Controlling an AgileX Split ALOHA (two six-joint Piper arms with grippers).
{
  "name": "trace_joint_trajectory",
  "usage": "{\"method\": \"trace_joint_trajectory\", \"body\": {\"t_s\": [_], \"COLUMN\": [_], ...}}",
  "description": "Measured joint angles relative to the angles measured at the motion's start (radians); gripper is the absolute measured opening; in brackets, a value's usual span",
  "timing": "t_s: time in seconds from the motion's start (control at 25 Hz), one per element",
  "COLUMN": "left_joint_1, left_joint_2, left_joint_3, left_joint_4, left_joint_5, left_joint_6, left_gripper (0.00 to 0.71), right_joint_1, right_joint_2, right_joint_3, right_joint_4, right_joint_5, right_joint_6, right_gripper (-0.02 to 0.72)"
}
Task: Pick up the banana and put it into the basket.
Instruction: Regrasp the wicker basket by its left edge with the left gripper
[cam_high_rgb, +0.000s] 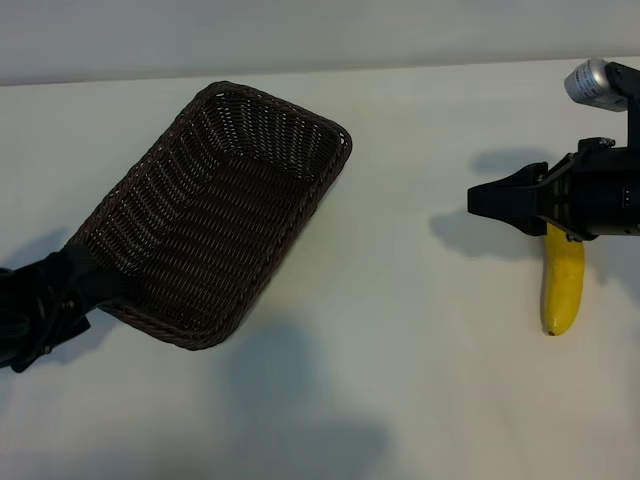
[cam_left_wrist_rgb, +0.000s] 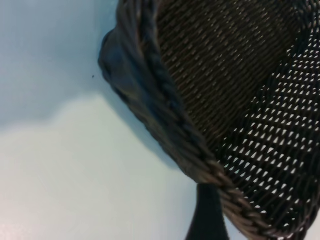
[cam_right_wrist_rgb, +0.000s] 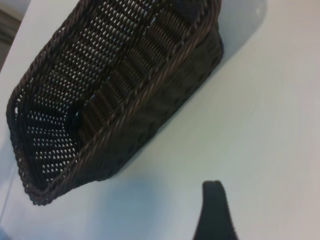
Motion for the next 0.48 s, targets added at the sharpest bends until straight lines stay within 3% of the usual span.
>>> {"method": "trace_joint_trajectory", "body": {"t_s": [0.48], "left_joint_1": [0.0], "left_joint_2": [0.026], "left_joint_3": [0.036], "left_joint_4": [-0.057], "left_joint_5": [-0.046], "left_joint_6": [-0.015], "left_gripper": [0.571], "right_joint_1": [0.0], "right_joint_2": [0.0], "right_joint_3": [0.0], "right_joint_4": [0.0], "right_joint_5": [0.0], "right_joint_6": [-0.003], "right_gripper": [0.513]}}
